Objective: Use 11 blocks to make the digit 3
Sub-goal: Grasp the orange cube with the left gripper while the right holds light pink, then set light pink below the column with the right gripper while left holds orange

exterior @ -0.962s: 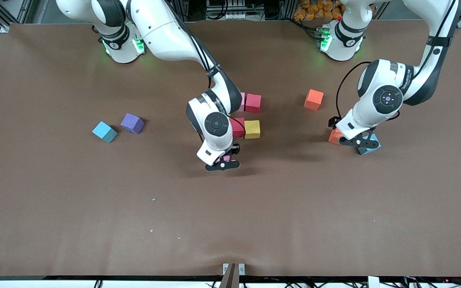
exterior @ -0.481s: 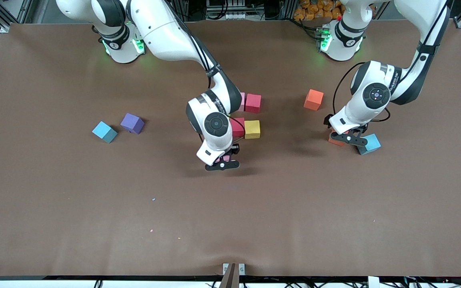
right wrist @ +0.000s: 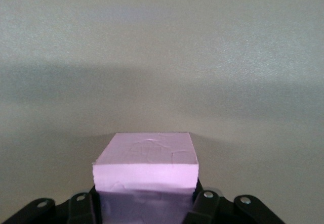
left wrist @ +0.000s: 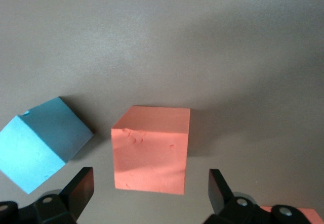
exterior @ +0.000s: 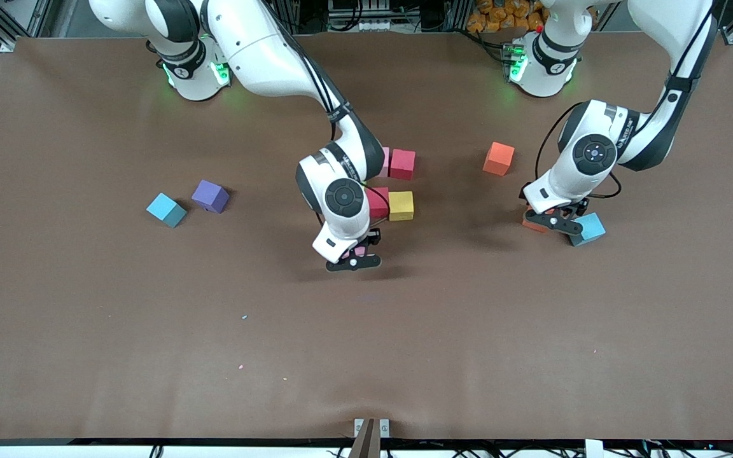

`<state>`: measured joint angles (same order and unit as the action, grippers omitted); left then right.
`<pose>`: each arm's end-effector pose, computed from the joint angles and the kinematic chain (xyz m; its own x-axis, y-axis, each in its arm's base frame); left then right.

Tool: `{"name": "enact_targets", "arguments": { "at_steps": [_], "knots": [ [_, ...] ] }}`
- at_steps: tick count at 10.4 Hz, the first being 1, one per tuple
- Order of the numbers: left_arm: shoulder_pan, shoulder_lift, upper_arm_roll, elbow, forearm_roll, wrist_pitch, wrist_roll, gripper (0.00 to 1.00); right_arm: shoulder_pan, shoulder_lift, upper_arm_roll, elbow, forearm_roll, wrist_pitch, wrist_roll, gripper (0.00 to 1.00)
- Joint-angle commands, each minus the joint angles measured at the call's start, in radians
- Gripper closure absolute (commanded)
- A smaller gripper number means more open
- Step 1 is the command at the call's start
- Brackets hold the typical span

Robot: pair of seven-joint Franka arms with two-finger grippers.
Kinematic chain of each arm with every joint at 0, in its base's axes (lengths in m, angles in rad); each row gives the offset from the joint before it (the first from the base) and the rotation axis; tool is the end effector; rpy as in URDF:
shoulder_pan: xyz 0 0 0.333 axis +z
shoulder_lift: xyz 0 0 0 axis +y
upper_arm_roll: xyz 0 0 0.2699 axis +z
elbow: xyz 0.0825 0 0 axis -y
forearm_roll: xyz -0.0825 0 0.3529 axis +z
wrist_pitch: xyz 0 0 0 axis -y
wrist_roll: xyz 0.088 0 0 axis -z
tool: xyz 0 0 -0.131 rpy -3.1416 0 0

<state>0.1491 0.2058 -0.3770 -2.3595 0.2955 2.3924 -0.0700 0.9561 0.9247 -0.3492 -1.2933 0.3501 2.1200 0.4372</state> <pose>0.4525 -0.1050 0.1922 0.9174 -0.3674 -0.1526 -0.3843 -0.9177 -0.1006 0.5171 0.4405 0.1674 0.9938 0.1031 -0.0426 0.1035 -0.9946 0.0061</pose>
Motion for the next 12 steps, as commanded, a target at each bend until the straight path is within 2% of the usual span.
{"name": "enact_targets", "arguments": {
  "at_steps": [1, 2, 3, 4, 5, 7, 12],
  "knots": [
    [0.027, 0.017, -0.011, -0.007, 0.042, 0.031, 0.015, 0.0, 0.01, -0.017, 0.001, -0.044, -0.013, -0.011, 0.018, 0.79],
    [0.03, 0.02, -0.011, -0.007, 0.054, 0.037, 0.015, 0.0, 0.01, -0.017, 0.001, -0.044, -0.013, -0.011, 0.018, 0.78],
    [0.035, 0.027, -0.011, -0.009, 0.08, 0.045, 0.015, 0.0, 0.013, -0.017, 0.001, -0.044, -0.013, -0.011, 0.018, 0.7],
    [0.053, 0.027, -0.011, -0.012, 0.082, 0.045, 0.015, 0.0, 0.013, -0.017, 0.001, -0.044, -0.014, -0.011, 0.018, 0.24],
    [0.052, 0.032, -0.011, -0.012, 0.082, 0.05, 0.015, 0.0, 0.015, -0.018, -0.001, -0.043, -0.014, -0.009, 0.024, 0.0],
    [0.052, 0.041, -0.011, -0.018, 0.082, 0.057, 0.015, 0.0, 0.015, -0.049, -0.008, -0.04, -0.014, -0.012, 0.024, 0.0],
    [0.066, 0.083, -0.01, -0.021, 0.08, 0.134, 0.016, 0.0, 0.015, -0.147, -0.073, -0.04, -0.014, -0.014, 0.021, 0.0]
  ]
}}
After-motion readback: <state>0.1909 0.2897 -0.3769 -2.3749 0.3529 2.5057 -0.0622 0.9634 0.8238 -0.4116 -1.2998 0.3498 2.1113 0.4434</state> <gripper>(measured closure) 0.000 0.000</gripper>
